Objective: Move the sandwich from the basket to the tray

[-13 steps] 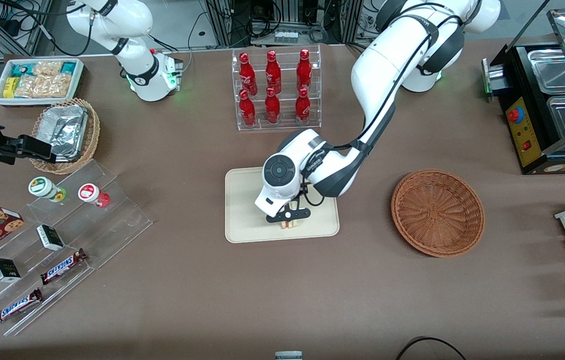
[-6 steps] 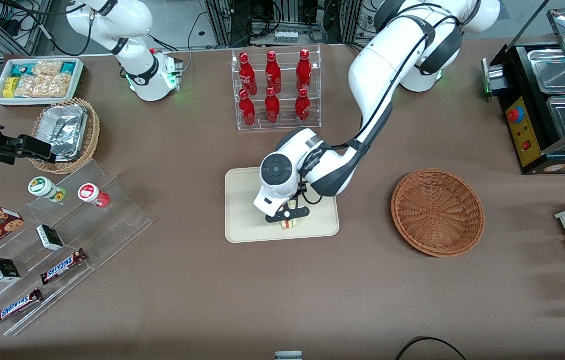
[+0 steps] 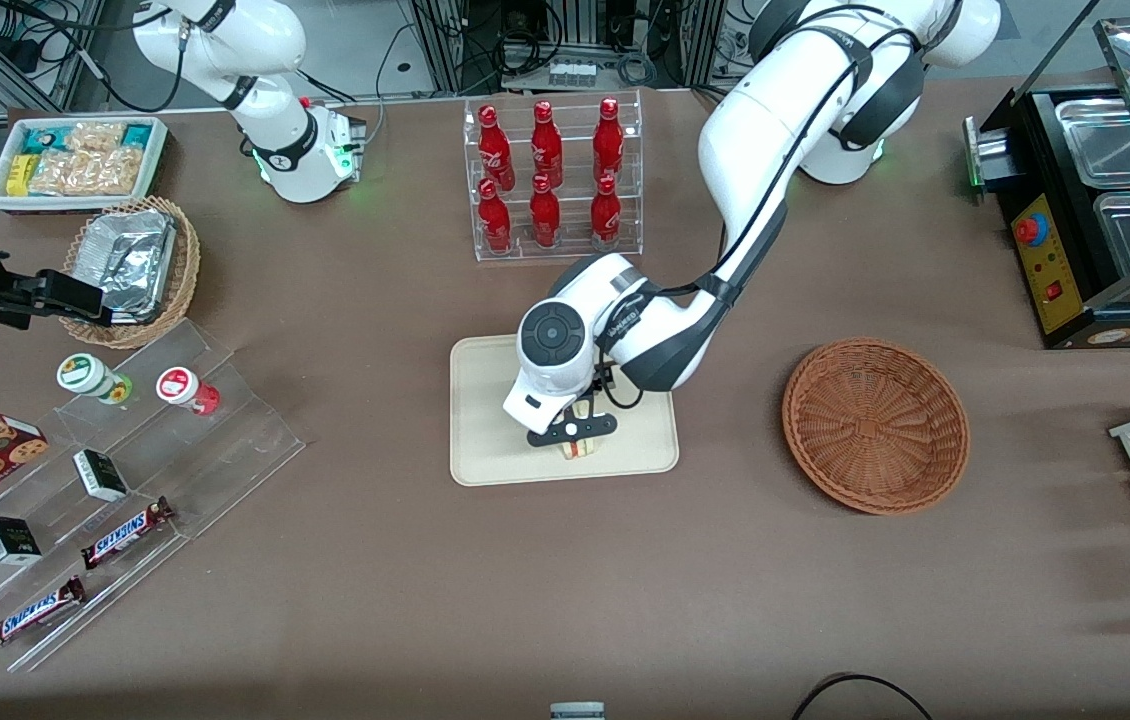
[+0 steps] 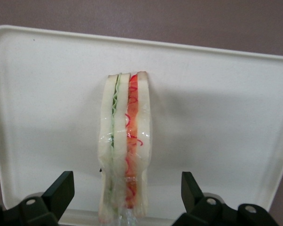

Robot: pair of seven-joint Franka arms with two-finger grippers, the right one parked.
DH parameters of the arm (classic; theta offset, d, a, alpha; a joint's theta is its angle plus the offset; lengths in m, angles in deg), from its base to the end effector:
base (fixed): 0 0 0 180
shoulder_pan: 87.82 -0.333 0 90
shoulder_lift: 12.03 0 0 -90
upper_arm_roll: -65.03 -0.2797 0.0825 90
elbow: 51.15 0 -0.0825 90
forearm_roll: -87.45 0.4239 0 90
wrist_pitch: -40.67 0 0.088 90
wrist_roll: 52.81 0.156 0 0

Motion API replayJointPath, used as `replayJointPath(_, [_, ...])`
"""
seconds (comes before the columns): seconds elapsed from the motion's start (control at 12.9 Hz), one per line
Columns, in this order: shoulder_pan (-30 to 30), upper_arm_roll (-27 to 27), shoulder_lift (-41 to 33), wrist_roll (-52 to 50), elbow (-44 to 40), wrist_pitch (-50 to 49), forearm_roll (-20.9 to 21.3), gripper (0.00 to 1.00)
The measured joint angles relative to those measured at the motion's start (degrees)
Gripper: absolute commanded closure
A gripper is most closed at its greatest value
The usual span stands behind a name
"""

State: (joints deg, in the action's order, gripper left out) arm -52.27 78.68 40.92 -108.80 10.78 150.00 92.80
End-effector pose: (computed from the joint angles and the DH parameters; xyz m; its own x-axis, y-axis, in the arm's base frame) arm 0.5404 -0.5447 0.1801 0.9774 0.1673 -0.1292 0.1680 -0.9858 -0.0056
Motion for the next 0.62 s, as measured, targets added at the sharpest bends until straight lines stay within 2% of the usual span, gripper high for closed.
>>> replayJointPath(0.23, [-0.02,-0.28,-1.63,0.42,-0.56,-2.26,0.16,0.0])
replayJointPath(0.46, [-0.03,-0.69,-4.22,0.65,-0.71,-5.67,2.58,0.0])
replayJointPath(0.62, [-0.54,-1.16,-6.69,1.03,-0.88,-8.04,2.72,0.0])
